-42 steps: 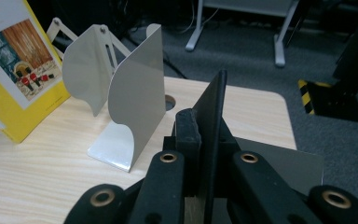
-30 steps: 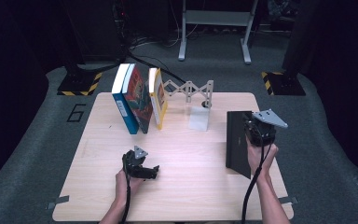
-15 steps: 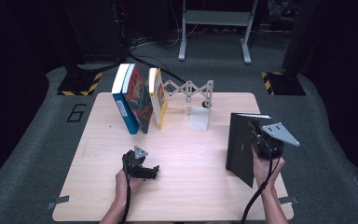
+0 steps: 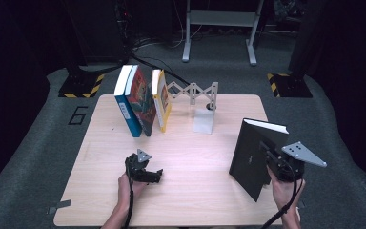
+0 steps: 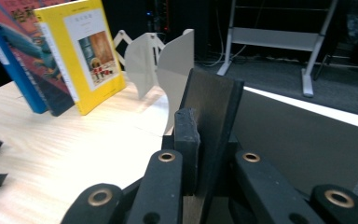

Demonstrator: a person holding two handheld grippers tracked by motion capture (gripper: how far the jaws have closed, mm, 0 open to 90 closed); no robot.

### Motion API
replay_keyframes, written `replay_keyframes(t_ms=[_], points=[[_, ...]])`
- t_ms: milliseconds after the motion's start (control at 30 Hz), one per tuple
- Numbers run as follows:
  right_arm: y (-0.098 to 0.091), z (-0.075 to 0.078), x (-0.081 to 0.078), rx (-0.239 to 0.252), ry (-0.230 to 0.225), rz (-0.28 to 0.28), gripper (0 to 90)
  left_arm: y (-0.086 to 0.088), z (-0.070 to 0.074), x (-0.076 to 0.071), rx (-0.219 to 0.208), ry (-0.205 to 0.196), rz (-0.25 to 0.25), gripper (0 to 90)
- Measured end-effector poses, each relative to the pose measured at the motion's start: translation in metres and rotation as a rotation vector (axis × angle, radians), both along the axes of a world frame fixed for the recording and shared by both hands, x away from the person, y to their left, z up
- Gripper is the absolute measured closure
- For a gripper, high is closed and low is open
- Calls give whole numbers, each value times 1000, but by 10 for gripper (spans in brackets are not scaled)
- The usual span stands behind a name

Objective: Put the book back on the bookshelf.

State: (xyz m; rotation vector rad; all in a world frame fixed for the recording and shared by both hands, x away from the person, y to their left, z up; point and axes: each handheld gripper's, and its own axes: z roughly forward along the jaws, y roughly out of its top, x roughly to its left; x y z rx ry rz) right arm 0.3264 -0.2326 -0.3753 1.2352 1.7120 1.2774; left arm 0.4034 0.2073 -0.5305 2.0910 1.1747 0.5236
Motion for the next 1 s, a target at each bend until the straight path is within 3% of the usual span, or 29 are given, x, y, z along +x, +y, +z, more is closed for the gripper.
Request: replay_keyframes(t_ms=[233, 467, 533, 567, 700, 1000], points=[[0, -6, -12, -7, -13, 46, 862, -1, -1, 0, -4, -5, 7, 6], [1, -25, -14, 22, 3, 85, 855, -1, 1, 0, 3, 11, -5, 6], [11, -36, -11, -26, 13, 127, 868, -1, 1, 0, 3, 10, -5, 5], [17, -38, -12, -51, -3, 148, 869, -1, 1, 0, 3, 10, -5, 5], [33, -38, -6, -77, -20, 204, 879, -1, 1, 0, 3, 10, -7, 6], [31, -36, 5, -76, -9, 285, 885, -2, 0, -1, -4, 0, -7, 5]])
